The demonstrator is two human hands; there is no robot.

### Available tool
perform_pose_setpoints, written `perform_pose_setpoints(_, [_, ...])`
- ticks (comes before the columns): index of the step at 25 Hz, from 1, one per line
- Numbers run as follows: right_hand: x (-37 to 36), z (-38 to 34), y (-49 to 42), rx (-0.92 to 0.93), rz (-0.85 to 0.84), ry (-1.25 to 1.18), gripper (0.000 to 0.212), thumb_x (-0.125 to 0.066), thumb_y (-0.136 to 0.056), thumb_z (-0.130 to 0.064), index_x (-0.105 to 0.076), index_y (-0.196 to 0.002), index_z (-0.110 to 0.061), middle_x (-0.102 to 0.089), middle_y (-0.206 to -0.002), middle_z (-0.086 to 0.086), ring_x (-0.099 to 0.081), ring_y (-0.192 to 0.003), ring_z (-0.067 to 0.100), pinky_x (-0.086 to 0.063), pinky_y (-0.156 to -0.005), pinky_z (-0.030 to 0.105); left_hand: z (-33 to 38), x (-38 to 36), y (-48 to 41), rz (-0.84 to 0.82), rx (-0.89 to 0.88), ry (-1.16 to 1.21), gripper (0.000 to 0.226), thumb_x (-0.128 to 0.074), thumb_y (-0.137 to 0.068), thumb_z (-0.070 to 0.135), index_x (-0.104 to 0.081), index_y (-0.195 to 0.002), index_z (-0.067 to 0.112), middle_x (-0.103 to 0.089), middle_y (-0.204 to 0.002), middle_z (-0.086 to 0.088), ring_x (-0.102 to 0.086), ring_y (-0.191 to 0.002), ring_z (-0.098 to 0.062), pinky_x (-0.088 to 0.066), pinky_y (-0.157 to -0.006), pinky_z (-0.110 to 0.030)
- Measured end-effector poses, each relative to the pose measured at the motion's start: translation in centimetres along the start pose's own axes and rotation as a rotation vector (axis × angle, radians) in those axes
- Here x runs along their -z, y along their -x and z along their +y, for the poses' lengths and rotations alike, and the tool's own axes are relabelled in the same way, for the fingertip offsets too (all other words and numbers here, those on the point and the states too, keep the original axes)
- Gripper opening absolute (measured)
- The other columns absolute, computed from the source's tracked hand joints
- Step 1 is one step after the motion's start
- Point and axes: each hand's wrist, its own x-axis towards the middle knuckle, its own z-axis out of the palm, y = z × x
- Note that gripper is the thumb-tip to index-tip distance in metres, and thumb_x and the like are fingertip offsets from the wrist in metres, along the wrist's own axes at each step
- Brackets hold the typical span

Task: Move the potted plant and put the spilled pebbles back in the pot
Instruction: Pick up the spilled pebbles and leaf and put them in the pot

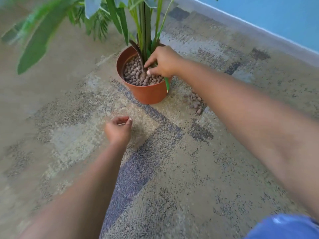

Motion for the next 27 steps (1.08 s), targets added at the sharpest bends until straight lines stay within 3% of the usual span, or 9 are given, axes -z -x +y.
perform_pose_setpoints(2, [0.4, 0.1, 0.8, 0.076, -0.047, 0.036, 0.04, -0.075, -0.083, -0.031, -0.066, -0.122, -0.026, -0.062, -0.131, 0.003, -0.058, -0.115, 0.018, -0.036, -0.092, 0.021, -0.2, -0.3, 0.8, -0.048, -0.008, 0.029, 0.007, -0.076, -0.082, 0.023, -0.069, -0.083, 0.022, -0.074, -0.086, 0.0, -0.073, -0.071, -0.013, -0.059, -0.06, -0.026])
perform_pose_setpoints(4, [0.9, 0.1, 1.9, 0.188, -0.018, -0.022, 0.037, -0.071, -0.085, -0.032, -0.067, -0.121, -0.025, -0.068, -0.121, 0.0, -0.061, -0.097, 0.005, -0.042, -0.087, 0.016, -0.4, -0.7, 1.4, -0.124, -0.048, 0.064, 0.012, -0.074, -0.082, 0.029, -0.069, -0.085, 0.019, -0.073, -0.083, 0.0, -0.073, -0.068, -0.013, -0.056, -0.057, -0.022])
perform_pose_setpoints(6, [1.7, 1.6, 3.2, 0.253, 0.18, -0.138, 0.025, -0.064, -0.089, -0.03, -0.072, -0.11, -0.019, -0.074, -0.1, 0.001, -0.064, -0.076, 0.0, -0.052, -0.069, 0.016, -0.3, -1.2, 1.7, -0.155, -0.056, 0.079, 0.016, -0.071, -0.083, 0.032, -0.068, -0.085, 0.017, -0.073, -0.081, -0.002, -0.072, -0.069, -0.014, -0.056, -0.061, -0.022])
perform_pose_setpoints(10, [2.1, 10.3, 6.1, -0.083, 0.539, -0.221, 0.022, -0.057, -0.094, -0.023, -0.072, -0.098, -0.008, -0.073, -0.086, 0.009, -0.066, -0.069, 0.02, -0.058, -0.08, 0.044, 0.2, -2.5, 1.6, -0.132, -0.029, 0.171, 0.016, -0.067, -0.089, 0.026, -0.067, -0.088, 0.01, -0.072, -0.079, -0.006, -0.069, -0.07, -0.017, -0.058, -0.068, -0.028])
perform_pose_setpoints(13, [-1.1, 16.3, 8.7, -0.441, 0.237, -0.085, 0.045, -0.057, -0.095, -0.029, -0.051, -0.134, -0.008, -0.06, -0.128, 0.017, -0.061, -0.109, 0.029, -0.042, -0.106, 0.051, 0.0, -3.3, 1.8, -0.072, -0.05, 0.068, 0.007, -0.067, -0.089, 0.022, -0.067, -0.093, 0.017, -0.072, -0.088, -0.004, -0.07, -0.071, -0.012, -0.056, -0.059, -0.022])
perform_pose_setpoints(15, [-3.7, 17.7, 9.7, -0.441, -0.041, 0.05, 0.066, -0.055, -0.094, -0.041, -0.027, -0.149, -0.016, -0.032, -0.153, 0.02, -0.035, -0.137, 0.041, -0.027, -0.113, 0.06, -0.3, -4.3, 2.3, -0.149, -0.092, -0.082, 0.022, -0.067, -0.088, 0.02, -0.065, -0.11, 0.02, -0.07, -0.098, 0.0, -0.07, -0.073, -0.009, -0.058, -0.058, -0.021])
perform_pose_setpoints(20, [-8.6, 16.4, 9.7, -0.335, -0.296, 0.168, 0.08, -0.047, -0.086, -0.065, 0.002, -0.147, -0.049, 0.014, -0.161, 0.002, 0.013, -0.143, 0.046, -0.004, -0.107, 0.076, -0.8, -7.7, 4.1, -0.363, -0.527, -0.545, 0.051, -0.068, -0.086, 0.026, -0.051, -0.135, 0.028, -0.052, -0.136, 0.005, -0.053, -0.106, -0.005, -0.042, -0.101, -0.027])
perform_pose_setpoints(24, [-9.9, 16.1, 9.6, -0.28, -0.232, 0.301, 0.073, -0.048, -0.092, -0.054, -0.005, -0.15, -0.043, 0.004, -0.163, 0.005, 0.001, -0.146, 0.042, -0.013, -0.113, 0.066, 0.3, -10.3, 4.3, -0.51, -0.787, -0.847, 0.05, -0.069, -0.086, 0.024, -0.056, -0.134, 0.025, -0.046, -0.144, -0.002, -0.048, -0.127, -0.024, -0.042, -0.108, -0.04])
perform_pose_setpoints(27, [-9.8, 17.1, 10.5, -0.172, -0.068, 0.395, 0.053, -0.047, -0.098, -0.035, -0.032, -0.148, -0.027, -0.022, -0.158, 0.011, -0.024, -0.142, 0.035, -0.027, -0.116, 0.05, 1.1, -10.9, 3.6, -0.505, -0.74, -0.848, 0.035, -0.062, -0.087, -0.002, -0.069, -0.116, 0.014, -0.061, -0.122, -0.009, -0.062, -0.103, -0.025, -0.052, -0.09, -0.027])
